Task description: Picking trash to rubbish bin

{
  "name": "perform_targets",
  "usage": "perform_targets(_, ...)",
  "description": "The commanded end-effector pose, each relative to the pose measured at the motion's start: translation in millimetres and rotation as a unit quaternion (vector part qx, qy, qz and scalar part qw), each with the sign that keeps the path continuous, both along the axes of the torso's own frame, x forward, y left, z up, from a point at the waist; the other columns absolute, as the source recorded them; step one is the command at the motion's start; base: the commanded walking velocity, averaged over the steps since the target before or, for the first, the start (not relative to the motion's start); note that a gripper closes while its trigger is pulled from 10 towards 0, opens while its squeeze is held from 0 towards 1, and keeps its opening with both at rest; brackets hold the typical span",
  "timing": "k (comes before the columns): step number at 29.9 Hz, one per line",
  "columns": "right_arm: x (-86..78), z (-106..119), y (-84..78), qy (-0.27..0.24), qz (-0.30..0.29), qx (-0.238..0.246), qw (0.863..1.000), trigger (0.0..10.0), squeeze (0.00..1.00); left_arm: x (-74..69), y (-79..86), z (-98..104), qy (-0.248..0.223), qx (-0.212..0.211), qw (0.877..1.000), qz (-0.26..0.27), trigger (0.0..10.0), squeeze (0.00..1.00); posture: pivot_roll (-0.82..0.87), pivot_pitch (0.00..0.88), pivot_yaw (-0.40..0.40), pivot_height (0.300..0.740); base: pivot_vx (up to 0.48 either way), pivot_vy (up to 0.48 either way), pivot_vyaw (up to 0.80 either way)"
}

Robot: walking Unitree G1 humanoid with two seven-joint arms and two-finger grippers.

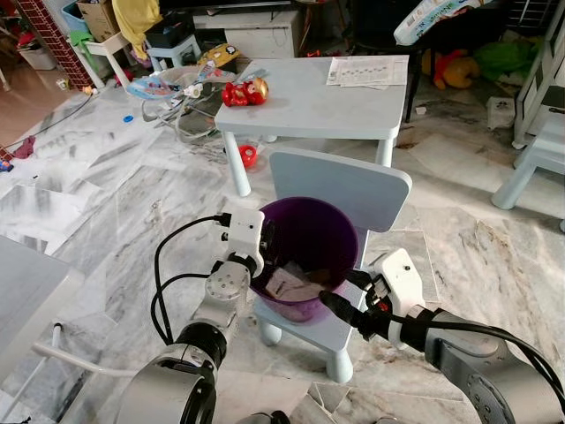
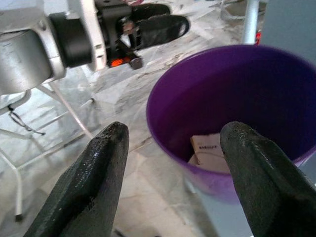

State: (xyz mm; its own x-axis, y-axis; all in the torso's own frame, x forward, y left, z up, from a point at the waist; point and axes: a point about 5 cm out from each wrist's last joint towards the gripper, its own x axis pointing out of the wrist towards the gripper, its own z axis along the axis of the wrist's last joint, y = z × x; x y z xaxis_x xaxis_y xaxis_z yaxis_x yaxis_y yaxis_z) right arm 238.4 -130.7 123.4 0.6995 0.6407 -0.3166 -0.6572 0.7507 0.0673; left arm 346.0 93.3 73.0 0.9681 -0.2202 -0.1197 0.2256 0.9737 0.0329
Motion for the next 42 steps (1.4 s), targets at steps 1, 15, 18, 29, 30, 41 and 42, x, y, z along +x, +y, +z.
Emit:
perform_targets(1,3.7,3,3.6,-0.014,-0.003,-0.002,1.0,10.0,0.0,3.7,8.9,5,-0.011,-0.008,1.0,0.015,10.0,1.0,-0.17,0.113,0.168,0.74,0.0,0.0,0.0)
perform_targets(15,61.0,47,14.8,-0.171,-0.113,0.032,0.978,10.0,0.0,2.0,66.6,53,-0.183,0.036,0.975,0.125,10.0,1.0,-0.07,0.088,0.123,0.74,0.0,0.0,0.0)
perform_targets(18,73.5,53,22.2,-0.189,-0.139,0.036,0.971,10.0,0.0,-11.7,82.7,57,-0.197,0.031,0.965,0.17,10.0,1.0,-0.06,0.079,0.108,0.74,0.0,0.0,0.0)
perform_targets(29,88.3,67,41.9,-0.232,-0.118,0.054,0.964,10.0,0.0,-32.8,102.3,64,-0.183,0.015,0.954,0.238,10.0,0.0,-0.03,0.06,0.071,0.74,0.0,0.0,0.36)
perform_targets(30,88.8,67,42.2,-0.234,-0.117,0.055,0.964,10.0,0.0,-32.4,102.2,66,-0.182,0.016,0.954,0.238,10.0,0.0,-0.03,0.058,0.069,0.74,0.0,0.0,0.8)
perform_targets(41,90.0,66,34.9,-0.242,-0.118,0.064,0.961,10.0,0.0,-29.0,99.7,76,-0.182,0.028,0.954,0.235,10.0,0.0,-0.05,0.049,0.078,0.74,0.0,0.0,0.8)
perform_targets(42,90.2,66,34.5,-0.242,-0.119,0.063,0.961,10.0,0.0,-28.6,99.8,77,-0.182,0.027,0.954,0.236,10.0,0.0,-0.05,0.049,0.078,0.74,0.0,0.0,0.8)
